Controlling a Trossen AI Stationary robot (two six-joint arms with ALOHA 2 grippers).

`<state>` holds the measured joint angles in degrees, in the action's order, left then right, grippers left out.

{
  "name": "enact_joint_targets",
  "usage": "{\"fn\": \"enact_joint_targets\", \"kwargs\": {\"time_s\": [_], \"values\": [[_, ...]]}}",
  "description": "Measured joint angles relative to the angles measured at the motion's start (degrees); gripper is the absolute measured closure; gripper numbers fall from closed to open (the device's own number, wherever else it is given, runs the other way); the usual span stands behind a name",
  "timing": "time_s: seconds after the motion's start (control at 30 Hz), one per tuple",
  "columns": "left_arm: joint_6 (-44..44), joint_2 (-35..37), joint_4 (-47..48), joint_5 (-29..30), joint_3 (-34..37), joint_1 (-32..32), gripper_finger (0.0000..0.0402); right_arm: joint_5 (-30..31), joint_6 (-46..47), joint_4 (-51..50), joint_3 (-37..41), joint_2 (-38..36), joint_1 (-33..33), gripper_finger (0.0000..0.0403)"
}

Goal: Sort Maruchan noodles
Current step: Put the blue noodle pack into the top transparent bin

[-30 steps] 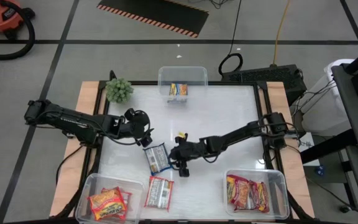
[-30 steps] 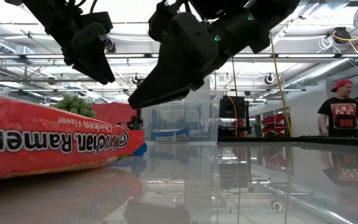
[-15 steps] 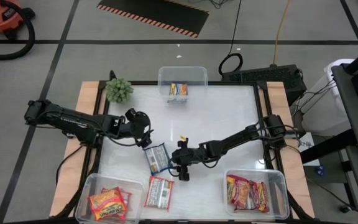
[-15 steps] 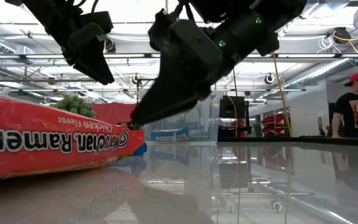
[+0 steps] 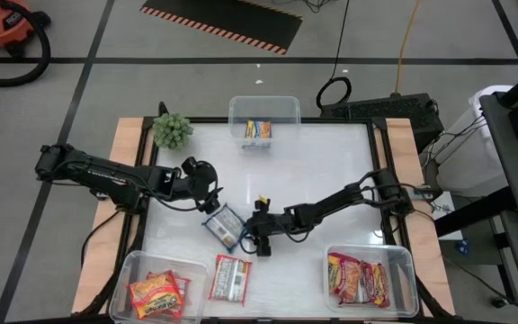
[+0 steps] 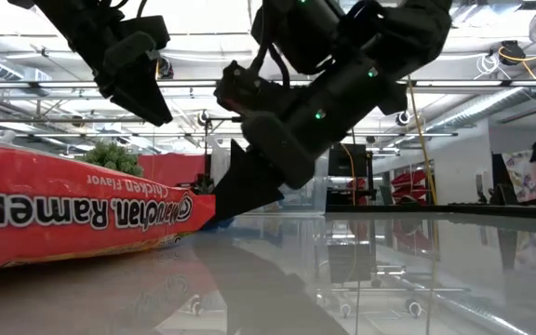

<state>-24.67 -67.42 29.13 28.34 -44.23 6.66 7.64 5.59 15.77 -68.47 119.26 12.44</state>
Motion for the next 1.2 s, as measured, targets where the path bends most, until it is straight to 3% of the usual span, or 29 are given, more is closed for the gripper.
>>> {"fn": "enact_joint_targets", "kwargs": {"time_s": [0.4, 0.6, 0.77, 1.03, 1.2], "values": [[0.2, 0.0, -0.9, 0.1, 0.0, 0.0, 0.0133, 0.8, -3.3, -1.0, 0.0, 0.0, -5.8, 0.0255], [0.2, 0.0, -0.9, 0.1, 0.0, 0.0, 0.0133, -3.4, -3.3, -0.4, 0.3, 0.0, -7.5, 0.0320], [0.2, 0.0, -0.9, 0.1, 0.0, 0.0, 0.0133, -3.5, -3.5, 0.9, 1.4, 0.0, -7.5, 0.0392], [-1.0, 0.0, -0.9, 0.1, 0.0, 0.0, 0.0133, -3.2, -6.7, 0.4, 1.7, -1.4, -7.5, 0.0400], [-1.3, 0.0, -2.2, 0.1, 0.0, 0.3, 0.0133, 0.9, -10.7, -0.5, 1.7, -4.3, -7.5, 0.0402]]}}
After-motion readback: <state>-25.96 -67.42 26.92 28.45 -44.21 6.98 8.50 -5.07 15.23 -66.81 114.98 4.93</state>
